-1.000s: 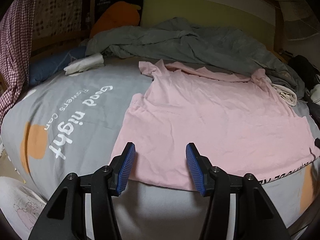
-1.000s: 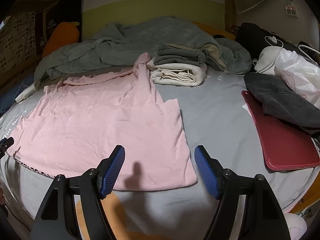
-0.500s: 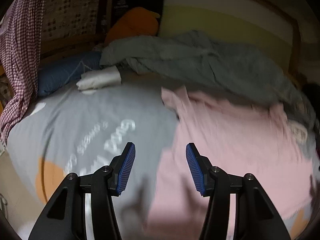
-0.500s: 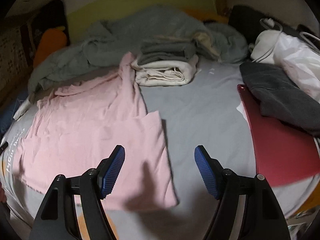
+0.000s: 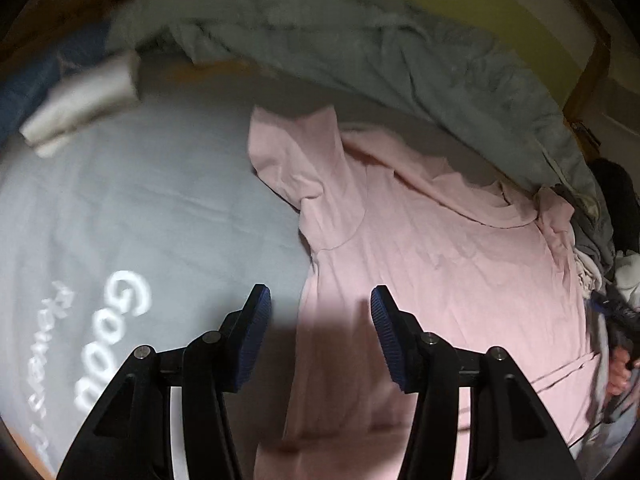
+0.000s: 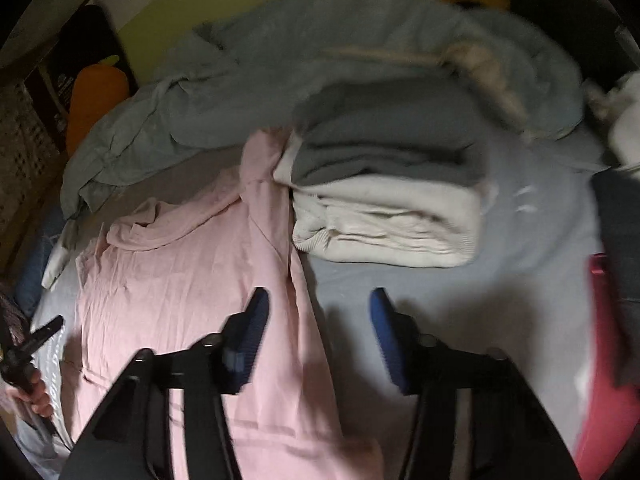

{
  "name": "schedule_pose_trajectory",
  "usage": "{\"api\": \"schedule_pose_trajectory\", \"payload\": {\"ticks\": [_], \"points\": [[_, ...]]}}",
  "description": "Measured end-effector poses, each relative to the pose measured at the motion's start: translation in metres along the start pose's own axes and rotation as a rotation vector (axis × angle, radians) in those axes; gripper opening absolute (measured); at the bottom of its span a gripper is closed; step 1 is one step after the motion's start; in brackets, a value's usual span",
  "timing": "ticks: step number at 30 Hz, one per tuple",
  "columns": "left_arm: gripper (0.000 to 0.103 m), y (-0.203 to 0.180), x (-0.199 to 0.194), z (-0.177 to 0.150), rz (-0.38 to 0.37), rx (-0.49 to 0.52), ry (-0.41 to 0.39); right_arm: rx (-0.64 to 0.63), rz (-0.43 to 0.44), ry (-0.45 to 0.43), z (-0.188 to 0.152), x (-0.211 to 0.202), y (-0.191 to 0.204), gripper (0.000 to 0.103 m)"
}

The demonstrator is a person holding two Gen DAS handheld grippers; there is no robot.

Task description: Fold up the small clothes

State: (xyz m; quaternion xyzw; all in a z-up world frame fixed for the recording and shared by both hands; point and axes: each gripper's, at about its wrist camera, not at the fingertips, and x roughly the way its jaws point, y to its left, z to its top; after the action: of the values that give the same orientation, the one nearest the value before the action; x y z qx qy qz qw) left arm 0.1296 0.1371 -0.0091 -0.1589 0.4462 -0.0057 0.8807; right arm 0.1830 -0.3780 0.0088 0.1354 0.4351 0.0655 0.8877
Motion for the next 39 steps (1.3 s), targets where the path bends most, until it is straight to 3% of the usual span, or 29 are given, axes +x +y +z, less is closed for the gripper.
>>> {"api": "schedule_pose_trajectory", "payload": {"ticks": [1,3,5,6,7,8,10,12,14,16,18,21,25,27,30,33,37,39], "points": [[0.051,0.004,0.007,0.003,-0.010,-0.026,0.017,0.013,0.018,0.023,0.003,0.010,-0.002,0.035],[0.050,0.012,0.015,0.006,-0.045,-0.059,0.027,0.035,0.048,0.066,0.005,0.025,-0.005,0.035],[0.038,0.015,0.021,0.008,-0.075,-0.053,0.039,0.021,0.089,0.082,0.005,0.031,-0.003,0.031],[0.025,0.014,0.023,0.008,-0.094,-0.036,0.043,0.010,0.096,0.087,0.004,0.034,-0.001,0.031],[0.006,0.016,0.022,0.008,-0.122,-0.028,0.038,-0.003,0.104,0.096,0.004,0.037,0.002,0.024],[0.002,0.018,0.021,0.008,-0.144,-0.034,0.033,-0.018,0.105,0.113,0.003,0.044,0.004,0.012],[0.002,0.019,0.018,0.009,-0.148,-0.035,0.030,-0.019,0.063,0.121,0.000,0.051,0.004,0.002],[0.002,0.017,0.009,0.010,-0.097,-0.003,-0.014,0.001,0.053,0.070,-0.002,0.045,0.001,0.001],[0.002,0.013,0.006,0.011,-0.053,0.048,-0.054,-0.033,-0.046,-0.032,0.000,0.029,0.001,0.000],[0.002,0.012,0.017,0.012,-0.005,0.066,-0.032,-0.062,-0.110,-0.069,0.004,0.023,0.000,0.000],[0.002,0.016,0.027,0.009,0.032,0.046,0.001,-0.034,-0.103,-0.024,0.004,0.032,-0.007,0.000],[0.003,0.012,0.021,0.007,0.040,0.065,-0.029,-0.020,-0.138,-0.006,-0.001,0.041,-0.010,0.000],[0.003,0.000,0.003,0.006,0.026,0.150,-0.118,0.011,-0.120,-0.116,-0.001,0.013,-0.010,0.000],[0.003,-0.003,0.009,0.006,0.066,0.153,-0.093,-0.046,-0.150,-0.122,0.000,0.011,-0.005,0.000],[0.003,0.002,0.028,0.001,0.092,0.128,-0.012,-0.015,-0.171,-0.036,-0.007,0.034,-0.013,0.000],[0.006,0.001,0.032,0.000,0.113,0.145,-0.022,0.003,-0.160,-0.022,-0.008,0.043,-0.019,0.000],[0.010,0.007,0.024,-0.001,0.100,0.095,-0.009,-0.033,-0.186,-0.054,-0.010,0.040,-0.015,0.000],[0.011,0.002,0.004,-0.004,0.108,0.121,-0.071,-0.008,-0.140,-0.080,-0.013,0.031,-0.022,0.001]]}}
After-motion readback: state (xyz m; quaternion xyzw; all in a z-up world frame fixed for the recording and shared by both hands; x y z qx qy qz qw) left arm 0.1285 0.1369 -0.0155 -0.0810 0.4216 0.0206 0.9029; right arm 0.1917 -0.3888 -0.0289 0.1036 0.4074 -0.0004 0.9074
